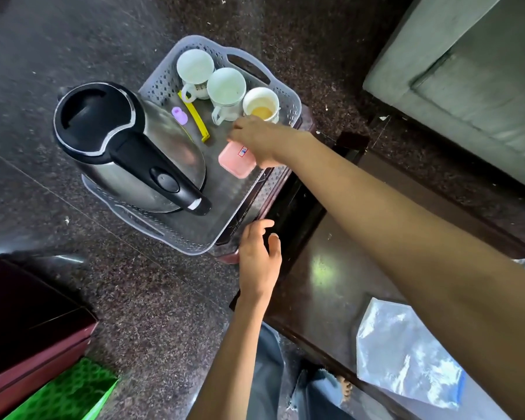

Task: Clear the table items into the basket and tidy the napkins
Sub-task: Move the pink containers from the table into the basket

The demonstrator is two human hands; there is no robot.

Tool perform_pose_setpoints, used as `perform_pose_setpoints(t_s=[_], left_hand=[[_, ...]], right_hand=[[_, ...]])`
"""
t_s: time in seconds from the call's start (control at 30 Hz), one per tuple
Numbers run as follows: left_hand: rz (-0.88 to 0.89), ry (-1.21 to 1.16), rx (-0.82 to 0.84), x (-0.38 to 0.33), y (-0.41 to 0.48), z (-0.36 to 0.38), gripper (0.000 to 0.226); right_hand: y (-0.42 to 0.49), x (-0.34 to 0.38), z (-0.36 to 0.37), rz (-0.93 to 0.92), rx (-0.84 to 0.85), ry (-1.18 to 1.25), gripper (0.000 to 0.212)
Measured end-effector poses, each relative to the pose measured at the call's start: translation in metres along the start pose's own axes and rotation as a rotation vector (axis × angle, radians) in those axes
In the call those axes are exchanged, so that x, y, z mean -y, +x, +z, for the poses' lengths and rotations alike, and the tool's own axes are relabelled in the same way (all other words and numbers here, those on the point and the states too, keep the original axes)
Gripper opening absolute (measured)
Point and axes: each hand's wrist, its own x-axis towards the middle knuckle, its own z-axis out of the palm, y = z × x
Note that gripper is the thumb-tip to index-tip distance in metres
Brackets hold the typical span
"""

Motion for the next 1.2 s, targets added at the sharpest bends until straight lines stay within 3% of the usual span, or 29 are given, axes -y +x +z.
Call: perform_pose_setpoints(t_s=[0.2, 0.33, 0.43, 0.57, 0.67, 0.87, 1.2], left_hand=[[0.029, 0.01, 0.03, -0.016, -0.001, 0.01, 0.024], [0.082, 0.019, 0.043, -0.033, -0.009, 0.026, 0.024], [0.109, -0.007, 0.077, -0.051, -0.026, 0.047, 0.024], [0.18, -0.028, 0.151, -0.079, -0.061, 0.088, 0.025], [0.229, -0.043, 0.216, -0.102, -0.099, 0.123, 0.024], [0.303, -0.037, 0.442, -0.133, -0.191, 0.194, 0.024], [0.431, 0.052, 0.682, -0.133, -0.312, 0.269, 0.021]], right_hand=[[-0.038, 0.003, -0.004, -0.001, -0.305, 0.132, 0.072], [-0.095, 0.001, 0.012, 0.081, -0.682, 0.389, 0.073], [-0.158, -0.008, 0.045, 0.337, -1.071, 0.69, 0.063], [-0.256, -0.013, 0.112, 0.828, -1.25, 0.806, 0.064], [-0.328, -0.011, 0.179, 1.132, -1.24, 0.758, 0.074], [-0.465, 0.003, 0.302, 1.753, -0.919, 0.748, 0.088], [-0.624, 0.01, 0.417, 2.147, -0.672, 0.751, 0.09]])
